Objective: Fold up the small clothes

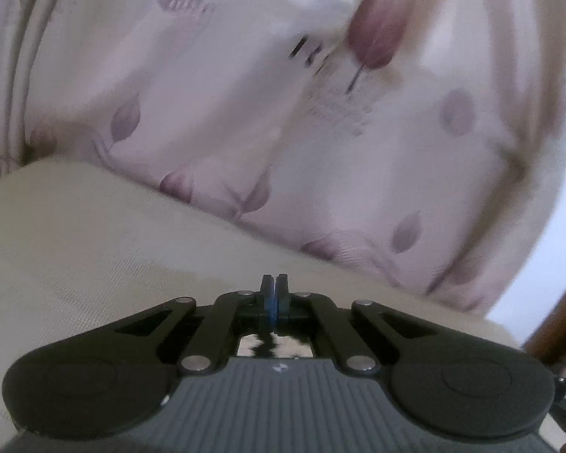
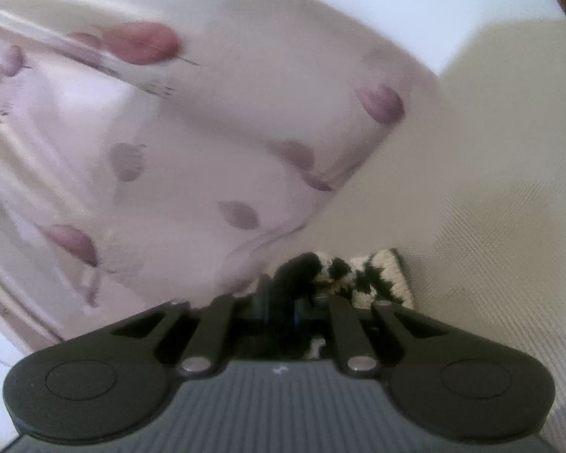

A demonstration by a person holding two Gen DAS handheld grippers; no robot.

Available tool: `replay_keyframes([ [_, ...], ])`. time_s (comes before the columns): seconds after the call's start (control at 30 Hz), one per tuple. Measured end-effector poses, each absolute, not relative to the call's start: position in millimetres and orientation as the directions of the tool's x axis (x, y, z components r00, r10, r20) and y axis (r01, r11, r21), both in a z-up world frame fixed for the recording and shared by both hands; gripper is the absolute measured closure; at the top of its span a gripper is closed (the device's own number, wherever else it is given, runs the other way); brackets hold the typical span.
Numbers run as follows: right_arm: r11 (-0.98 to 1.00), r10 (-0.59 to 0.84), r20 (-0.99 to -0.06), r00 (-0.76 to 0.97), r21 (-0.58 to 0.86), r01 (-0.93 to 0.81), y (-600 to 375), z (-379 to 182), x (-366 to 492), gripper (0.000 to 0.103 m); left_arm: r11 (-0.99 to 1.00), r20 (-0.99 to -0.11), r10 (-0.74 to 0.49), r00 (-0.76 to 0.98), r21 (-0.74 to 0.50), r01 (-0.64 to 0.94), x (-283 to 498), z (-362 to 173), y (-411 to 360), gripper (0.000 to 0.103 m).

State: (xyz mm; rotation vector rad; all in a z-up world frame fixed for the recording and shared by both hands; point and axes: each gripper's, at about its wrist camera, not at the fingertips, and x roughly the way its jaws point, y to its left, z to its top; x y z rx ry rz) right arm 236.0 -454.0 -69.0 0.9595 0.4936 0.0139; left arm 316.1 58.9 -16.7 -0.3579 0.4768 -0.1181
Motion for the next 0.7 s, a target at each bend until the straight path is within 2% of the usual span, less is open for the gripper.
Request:
replay_keyframes([
  [0.17, 0.562, 0.242, -0.426, 0.872, 0.794, 0.232, -459.0, -92.5, 246.3, 0.092, 0.935, -0.491, -0.283, 0.824, -0.333, 0.123, 322.3, -29.9, 57.4, 0.103],
  [0.23, 0.574, 0.254, -0.413, 0.875, 0.792, 0.208, -457.5, -92.6, 242.9, 0.092, 0.945, -0.523, -0.306, 0.796, -0.27, 0.185, 317.3, -31.5, 52.1, 0.092],
  [0.27, 0.57, 0.263, -0.404, 0.876, 0.798, 0.197, -457.2, -92.9, 240.4, 0.092, 0.946, -0.546, -0.316, 0.776, -0.244, 0.214, 317.4, -32.3, 47.3, 0.07],
  [0.3, 0.564, 0.269, -0.403, 0.875, 0.802, 0.196, -457.6, -92.7, 238.5, 0.092, 0.943, -0.569, -0.331, 0.753, -0.233, 0.238, 318.5, -34.0, 44.8, 0.041],
  [0.37, 0.568, 0.274, -0.401, 0.874, 0.801, 0.189, -457.7, -91.3, 234.5, 0.092, 0.937, -0.586, -0.348, 0.732, -0.214, 0.275, 318.5, -38.5, 39.0, 0.023],
  [0.47, 0.574, 0.279, -0.412, 0.868, 0.796, 0.193, -459.7, -89.2, 232.7, 0.092, 0.923, -0.619, -0.37, 0.693, -0.158, 0.351, 324.7, -45.5, 23.0, 0.023],
  [0.5, 0.576, 0.281, -0.417, 0.864, 0.794, 0.196, -460.0, -88.8, 233.6, 0.092, 0.918, -0.63, -0.37, 0.683, -0.136, 0.372, 326.8, -48.9, 17.0, 0.032],
  [0.53, 0.578, 0.282, -0.42, 0.863, 0.792, 0.197, -460.2, -88.9, 233.0, 0.092, 0.92, -0.649, -0.352, 0.675, -0.106, 0.377, 329.5, -53.2, 11.0, 0.043],
  [0.57, 0.578, 0.283, -0.422, 0.861, 0.792, 0.199, -460.9, -88.9, 231.8, 0.092, 0.926, -0.676, -0.32, 0.663, -0.074, 0.371, 333.0, -58.6, 5.6, 0.076],
  [0.6, 0.578, 0.284, -0.424, 0.86, 0.791, 0.2, -460.5, -88.3, 231.9, 0.092, 0.931, -0.7, -0.29, 0.653, -0.05, 0.36, 334.9, -64.3, 2.0, 0.096],
  [0.7, 0.583, 0.287, -0.423, 0.86, 0.789, 0.193, -460.7, -86.7, 230.1, 0.092, 0.94, -0.65, -0.266, 0.712, -0.013, 0.34, 322.3, -61.9, 3.6, 0.096],
])
